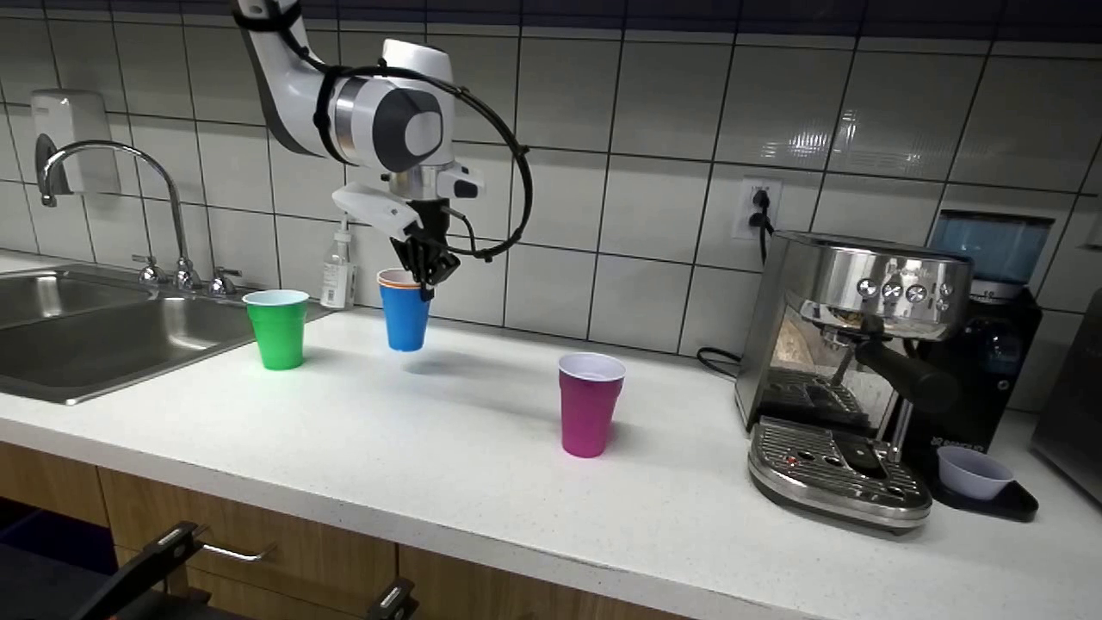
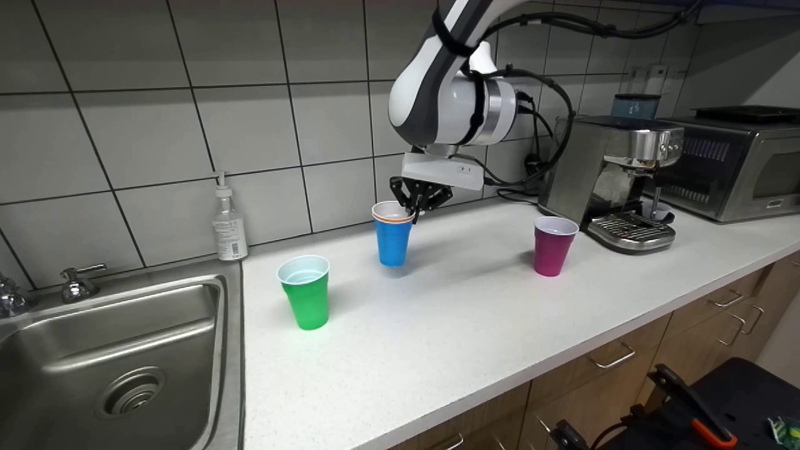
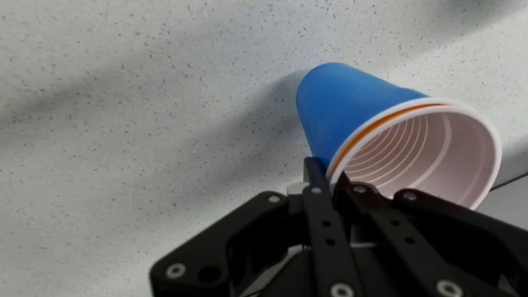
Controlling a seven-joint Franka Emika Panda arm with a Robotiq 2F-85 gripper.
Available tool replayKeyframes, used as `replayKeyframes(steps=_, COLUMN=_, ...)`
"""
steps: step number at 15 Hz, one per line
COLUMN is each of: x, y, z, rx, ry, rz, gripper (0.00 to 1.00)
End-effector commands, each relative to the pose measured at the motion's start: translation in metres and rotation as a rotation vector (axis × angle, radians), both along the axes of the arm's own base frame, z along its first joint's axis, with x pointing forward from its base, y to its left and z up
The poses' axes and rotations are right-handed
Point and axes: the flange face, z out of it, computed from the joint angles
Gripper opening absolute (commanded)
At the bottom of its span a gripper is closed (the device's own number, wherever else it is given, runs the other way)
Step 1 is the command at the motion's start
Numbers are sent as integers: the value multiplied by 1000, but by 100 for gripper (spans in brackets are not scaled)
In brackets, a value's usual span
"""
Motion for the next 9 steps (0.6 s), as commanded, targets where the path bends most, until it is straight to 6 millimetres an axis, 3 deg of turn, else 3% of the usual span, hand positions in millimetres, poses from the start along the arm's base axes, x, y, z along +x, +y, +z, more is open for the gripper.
replayKeyframes(steps=1, x=-9, y=-2, z=22, rx=30, ry=-32, rz=16, gripper=1)
replayKeyframes(steps=9, x=-26, y=6, z=57, rx=72, ry=-92, rz=107, gripper=1)
